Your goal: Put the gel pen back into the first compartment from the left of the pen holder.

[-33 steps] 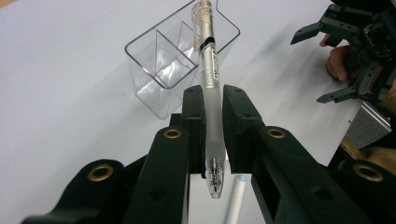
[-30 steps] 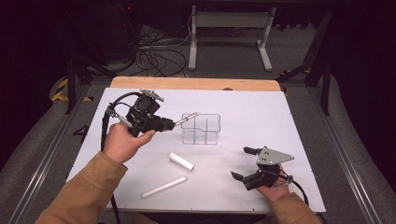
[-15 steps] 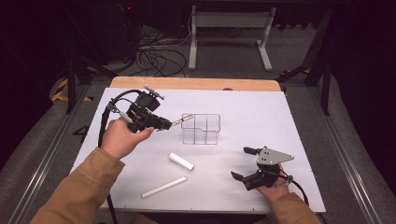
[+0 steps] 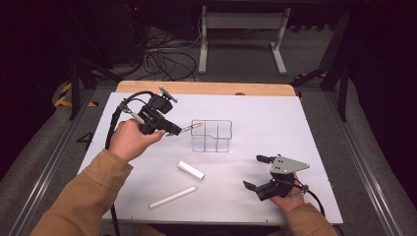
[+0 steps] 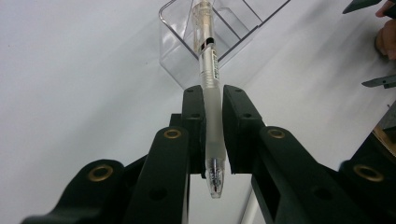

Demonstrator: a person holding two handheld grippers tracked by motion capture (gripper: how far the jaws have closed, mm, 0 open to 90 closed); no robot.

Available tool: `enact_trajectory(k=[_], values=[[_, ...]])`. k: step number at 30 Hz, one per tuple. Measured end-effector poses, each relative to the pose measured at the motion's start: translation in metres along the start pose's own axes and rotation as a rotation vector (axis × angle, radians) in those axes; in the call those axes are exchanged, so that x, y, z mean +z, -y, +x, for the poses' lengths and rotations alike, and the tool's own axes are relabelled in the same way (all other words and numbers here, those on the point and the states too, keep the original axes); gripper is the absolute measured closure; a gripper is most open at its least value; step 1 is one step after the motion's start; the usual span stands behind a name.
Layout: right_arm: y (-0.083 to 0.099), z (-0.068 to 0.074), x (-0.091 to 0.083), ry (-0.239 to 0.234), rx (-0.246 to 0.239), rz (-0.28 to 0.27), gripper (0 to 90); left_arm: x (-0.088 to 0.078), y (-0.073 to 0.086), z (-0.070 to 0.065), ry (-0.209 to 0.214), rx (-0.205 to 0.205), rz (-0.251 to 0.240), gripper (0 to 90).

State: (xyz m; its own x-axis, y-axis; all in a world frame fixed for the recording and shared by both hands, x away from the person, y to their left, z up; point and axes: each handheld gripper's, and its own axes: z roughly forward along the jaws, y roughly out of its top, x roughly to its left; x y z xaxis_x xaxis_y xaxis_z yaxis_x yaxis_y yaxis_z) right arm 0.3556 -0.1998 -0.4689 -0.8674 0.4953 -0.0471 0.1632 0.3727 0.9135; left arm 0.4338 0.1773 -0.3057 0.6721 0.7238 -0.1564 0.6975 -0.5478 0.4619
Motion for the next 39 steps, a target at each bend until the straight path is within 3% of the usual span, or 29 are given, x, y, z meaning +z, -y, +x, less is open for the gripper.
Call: enact_trajectory(k=[2, 5, 7, 19, 31, 39], values=[[0.000, 0.000, 0.000, -0.001, 0.001, 0.000, 0.2, 0.001, -0.001, 0.000, 0.012, -0.005, 0.010, 79.8], [0.000, 0.000, 0.000, 0.000, 0.001, -0.001, 0.2, 0.003, -0.004, 0.000, -0.006, 0.001, 0.021, 79.9], [0.000, 0.000, 0.000, -0.001, 0.001, 0.000, 0.2, 0.005, -0.005, 0.000, 0.006, 0.001, 0.028, 79.8], [0.000, 0.000, 0.000, 0.000, -0.001, 0.004, 0.2, 0.007, -0.013, -0.004, -0.013, 0.014, 0.060, 79.8], [0.000, 0.001, 0.000, -0.002, -0.002, 0.006, 0.2, 0.011, -0.018, -0.003, -0.036, 0.008, 0.053, 79.6], [0.000, 0.001, 0.000, -0.004, -0.002, 0.007, 0.2, 0.016, -0.021, -0.005, -0.059, 0.026, 0.035, 78.8]])
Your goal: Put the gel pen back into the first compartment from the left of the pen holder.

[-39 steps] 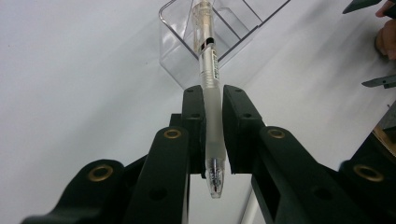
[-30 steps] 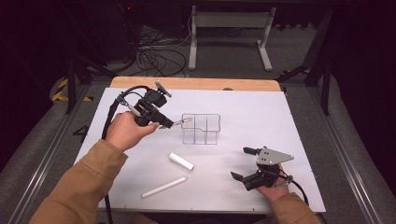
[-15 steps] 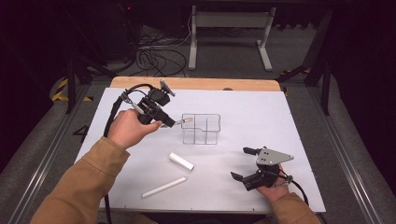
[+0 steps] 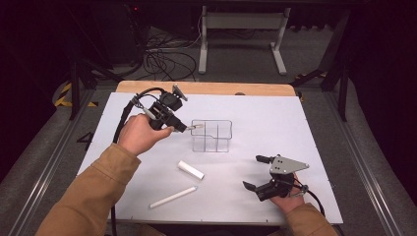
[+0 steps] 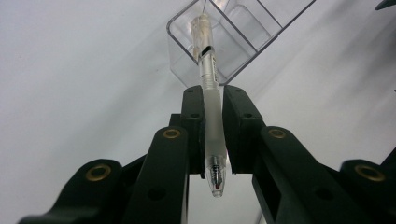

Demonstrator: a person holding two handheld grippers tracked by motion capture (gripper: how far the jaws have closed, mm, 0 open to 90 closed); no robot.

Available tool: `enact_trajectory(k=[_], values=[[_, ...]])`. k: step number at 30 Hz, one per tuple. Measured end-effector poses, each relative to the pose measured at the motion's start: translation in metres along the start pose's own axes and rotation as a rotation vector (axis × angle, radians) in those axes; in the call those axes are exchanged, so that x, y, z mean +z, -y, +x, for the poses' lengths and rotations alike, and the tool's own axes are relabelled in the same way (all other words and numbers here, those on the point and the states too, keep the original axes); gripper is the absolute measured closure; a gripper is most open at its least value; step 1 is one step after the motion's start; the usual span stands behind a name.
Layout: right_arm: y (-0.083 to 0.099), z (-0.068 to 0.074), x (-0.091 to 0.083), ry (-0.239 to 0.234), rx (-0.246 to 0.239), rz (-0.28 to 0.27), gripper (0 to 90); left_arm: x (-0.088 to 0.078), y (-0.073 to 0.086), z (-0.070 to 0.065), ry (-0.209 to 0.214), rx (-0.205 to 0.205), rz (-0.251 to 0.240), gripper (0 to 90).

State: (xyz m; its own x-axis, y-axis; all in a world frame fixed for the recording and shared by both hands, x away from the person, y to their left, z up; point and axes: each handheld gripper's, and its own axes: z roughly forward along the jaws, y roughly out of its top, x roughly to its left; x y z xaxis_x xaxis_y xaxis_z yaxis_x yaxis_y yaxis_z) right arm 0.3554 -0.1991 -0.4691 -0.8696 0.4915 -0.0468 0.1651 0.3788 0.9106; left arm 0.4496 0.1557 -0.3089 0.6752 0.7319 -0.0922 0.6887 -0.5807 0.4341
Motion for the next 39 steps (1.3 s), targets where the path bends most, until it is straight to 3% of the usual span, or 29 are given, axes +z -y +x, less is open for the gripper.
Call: enact_trajectory(k=[4, 11, 13, 16, 22, 32, 39], values=[[0.000, 0.000, 0.000, 0.001, -0.002, 0.001, 0.2, -0.009, 0.002, 0.000, 0.052, 0.000, -0.075, 53.8], [0.000, 0.000, 0.000, 0.001, 0.000, 0.000, 0.2, -0.029, 0.022, -0.009, 0.063, 0.073, -0.195, 42.2], [0.000, 0.000, 0.000, 0.002, 0.000, 0.000, 0.2, -0.033, 0.034, -0.013, 0.051, 0.102, -0.264, 38.7], [0.000, 0.000, 0.000, 0.004, -0.001, 0.000, 0.2, -0.037, 0.049, -0.017, 0.035, 0.123, -0.336, 35.6], [0.000, 0.000, 0.000, 0.006, -0.001, 0.002, 0.2, -0.036, 0.072, -0.025, 0.023, 0.144, -0.422, 32.9], [0.000, 0.000, 0.000, 0.004, 0.001, -0.003, 0.2, -0.032, 0.087, -0.036, 0.016, 0.185, -0.431, 31.8], [0.000, 0.000, 0.000, 0.005, -0.001, -0.001, 0.2, -0.019, 0.098, -0.051, 0.012, 0.265, -0.431, 31.1]])
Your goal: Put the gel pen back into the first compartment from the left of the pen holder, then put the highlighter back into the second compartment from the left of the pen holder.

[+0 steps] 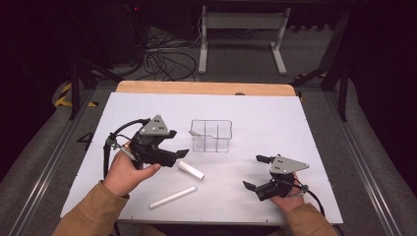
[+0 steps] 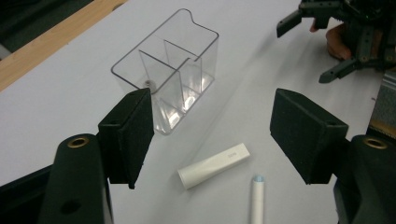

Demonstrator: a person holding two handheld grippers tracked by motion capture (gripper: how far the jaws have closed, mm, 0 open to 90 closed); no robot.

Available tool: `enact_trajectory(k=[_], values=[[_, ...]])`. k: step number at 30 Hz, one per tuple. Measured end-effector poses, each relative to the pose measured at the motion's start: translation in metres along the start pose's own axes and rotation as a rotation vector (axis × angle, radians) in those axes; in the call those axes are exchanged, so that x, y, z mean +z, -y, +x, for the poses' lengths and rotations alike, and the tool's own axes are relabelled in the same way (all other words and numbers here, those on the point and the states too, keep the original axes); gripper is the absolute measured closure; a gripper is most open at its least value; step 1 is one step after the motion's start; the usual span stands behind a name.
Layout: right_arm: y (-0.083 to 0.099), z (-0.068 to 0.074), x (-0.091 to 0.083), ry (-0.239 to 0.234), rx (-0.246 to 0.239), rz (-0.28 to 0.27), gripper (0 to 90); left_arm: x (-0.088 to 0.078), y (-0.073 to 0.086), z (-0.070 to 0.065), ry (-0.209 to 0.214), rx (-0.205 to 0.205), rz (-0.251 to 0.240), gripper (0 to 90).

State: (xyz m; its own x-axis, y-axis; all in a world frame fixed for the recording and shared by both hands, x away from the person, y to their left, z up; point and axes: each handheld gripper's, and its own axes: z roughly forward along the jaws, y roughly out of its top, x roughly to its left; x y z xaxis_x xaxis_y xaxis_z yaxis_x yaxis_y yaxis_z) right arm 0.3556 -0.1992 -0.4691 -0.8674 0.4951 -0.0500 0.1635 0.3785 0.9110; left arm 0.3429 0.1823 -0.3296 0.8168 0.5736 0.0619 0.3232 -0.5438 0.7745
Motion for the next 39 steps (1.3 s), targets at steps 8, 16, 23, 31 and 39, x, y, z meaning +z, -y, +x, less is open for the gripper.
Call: enact_trajectory(k=[8, 16, 23, 31, 39], values=[[0.000, 0.001, 0.000, -0.003, 0.002, -0.001, 0.2, 0.011, 0.018, -0.007, 0.047, -0.011, -0.011, 32.1], [0.000, 0.001, 0.001, -0.004, -0.004, 0.003, 0.2, 0.015, 0.036, -0.016, 0.043, -0.005, 0.007, 32.4], [0.000, 0.001, 0.001, -0.005, -0.006, 0.002, 0.2, 0.021, 0.051, -0.022, 0.053, -0.012, 0.031, 32.2], [0.000, 0.001, 0.001, -0.005, -0.008, 0.002, 0.2, 0.032, 0.059, -0.030, 0.032, 0.011, 0.093, 32.4], [0.000, 0.001, 0.001, -0.007, -0.008, 0.002, 0.2, 0.040, 0.068, -0.034, 0.045, 0.006, 0.122, 32.1]])
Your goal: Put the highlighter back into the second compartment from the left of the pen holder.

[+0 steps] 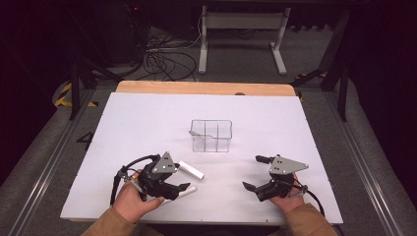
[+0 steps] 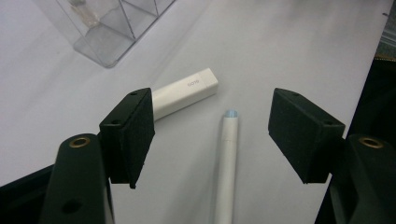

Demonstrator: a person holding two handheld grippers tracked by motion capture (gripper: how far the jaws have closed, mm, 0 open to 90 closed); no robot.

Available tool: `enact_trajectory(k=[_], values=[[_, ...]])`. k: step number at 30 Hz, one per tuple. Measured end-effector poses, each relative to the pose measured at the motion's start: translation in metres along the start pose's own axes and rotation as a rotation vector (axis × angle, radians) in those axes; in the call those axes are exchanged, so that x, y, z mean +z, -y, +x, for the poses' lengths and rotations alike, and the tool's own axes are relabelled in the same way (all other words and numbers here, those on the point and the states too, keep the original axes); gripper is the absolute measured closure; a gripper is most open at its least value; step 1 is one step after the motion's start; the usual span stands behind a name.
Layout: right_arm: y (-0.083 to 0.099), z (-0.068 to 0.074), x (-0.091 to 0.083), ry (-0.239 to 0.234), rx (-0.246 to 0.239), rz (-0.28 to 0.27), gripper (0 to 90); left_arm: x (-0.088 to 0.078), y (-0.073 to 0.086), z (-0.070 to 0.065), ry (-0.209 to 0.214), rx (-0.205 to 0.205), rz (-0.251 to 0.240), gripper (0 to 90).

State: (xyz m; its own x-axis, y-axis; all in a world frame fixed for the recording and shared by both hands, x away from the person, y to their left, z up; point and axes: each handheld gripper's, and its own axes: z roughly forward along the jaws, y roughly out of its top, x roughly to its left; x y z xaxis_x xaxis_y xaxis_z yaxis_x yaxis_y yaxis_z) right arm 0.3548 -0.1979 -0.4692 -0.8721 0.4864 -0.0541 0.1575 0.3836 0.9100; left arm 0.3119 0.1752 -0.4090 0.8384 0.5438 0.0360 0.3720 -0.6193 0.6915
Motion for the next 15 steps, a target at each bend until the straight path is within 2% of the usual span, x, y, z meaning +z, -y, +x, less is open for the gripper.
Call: enact_trajectory(k=[6, 15], values=[[0.0000, 0.0000, 0.0000, 0.000, 0.000, 0.001, 0.2, 0.0051, 0.0080, -0.0011, 0.003, 0.000, 0.018, 32.3], [0.0001, 0.0000, 0.0002, -0.001, 0.001, 0.001, 0.2, 0.0101, 0.0111, -0.0024, 0.015, -0.006, 0.045, 32.2]])
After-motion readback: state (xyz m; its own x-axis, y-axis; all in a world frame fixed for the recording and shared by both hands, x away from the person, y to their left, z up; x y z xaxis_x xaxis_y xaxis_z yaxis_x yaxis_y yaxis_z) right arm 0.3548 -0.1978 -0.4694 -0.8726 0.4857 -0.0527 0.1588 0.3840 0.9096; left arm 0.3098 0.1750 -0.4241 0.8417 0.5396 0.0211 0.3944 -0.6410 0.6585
